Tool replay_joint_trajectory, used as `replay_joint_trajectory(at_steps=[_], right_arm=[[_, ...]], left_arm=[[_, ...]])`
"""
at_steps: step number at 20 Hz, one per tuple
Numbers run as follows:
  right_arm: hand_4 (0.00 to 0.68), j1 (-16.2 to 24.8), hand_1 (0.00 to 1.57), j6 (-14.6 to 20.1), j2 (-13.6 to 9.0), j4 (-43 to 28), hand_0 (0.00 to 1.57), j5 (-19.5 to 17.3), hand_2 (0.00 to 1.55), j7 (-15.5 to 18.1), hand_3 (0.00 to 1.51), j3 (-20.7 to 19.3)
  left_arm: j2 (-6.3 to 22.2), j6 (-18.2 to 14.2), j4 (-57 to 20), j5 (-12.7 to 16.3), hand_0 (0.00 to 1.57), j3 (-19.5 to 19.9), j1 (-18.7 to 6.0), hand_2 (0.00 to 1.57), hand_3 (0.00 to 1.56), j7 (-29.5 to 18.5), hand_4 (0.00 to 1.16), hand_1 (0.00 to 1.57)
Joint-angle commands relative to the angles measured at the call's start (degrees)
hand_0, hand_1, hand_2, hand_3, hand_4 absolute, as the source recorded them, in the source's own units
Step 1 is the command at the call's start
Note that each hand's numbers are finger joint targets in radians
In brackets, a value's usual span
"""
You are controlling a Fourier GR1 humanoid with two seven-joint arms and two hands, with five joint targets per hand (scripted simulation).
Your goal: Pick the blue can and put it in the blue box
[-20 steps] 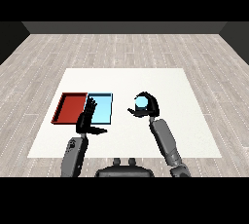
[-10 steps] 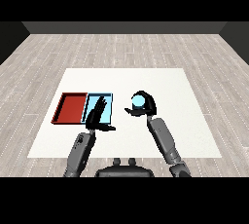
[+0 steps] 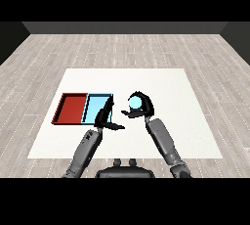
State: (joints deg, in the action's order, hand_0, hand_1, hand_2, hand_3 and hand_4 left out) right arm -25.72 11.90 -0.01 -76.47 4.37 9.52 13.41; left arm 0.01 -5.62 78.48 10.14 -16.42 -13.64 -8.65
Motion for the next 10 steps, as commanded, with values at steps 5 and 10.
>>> replay_joint_trajectory(at_steps=[5,10], right_arm=[[0.614,-1.05,1.43,-0.53,0.01,-0.27,1.43,0.78,1.46,-0.06,1.43,1.64],[0.614,-1.04,1.43,-0.12,0.01,1.80,1.43,0.99,1.46,2.79,1.42,1.96]], left_arm=[[-0.01,-6.08,-2.61,3.16,0.00,-6.93,-2.84,0.00,0.00,0.94,0.00,0.00],[-0.01,-6.43,-11.82,6.48,0.00,-7.77,-6.19,0.00,0.00,-6.54,0.00,0.00]])
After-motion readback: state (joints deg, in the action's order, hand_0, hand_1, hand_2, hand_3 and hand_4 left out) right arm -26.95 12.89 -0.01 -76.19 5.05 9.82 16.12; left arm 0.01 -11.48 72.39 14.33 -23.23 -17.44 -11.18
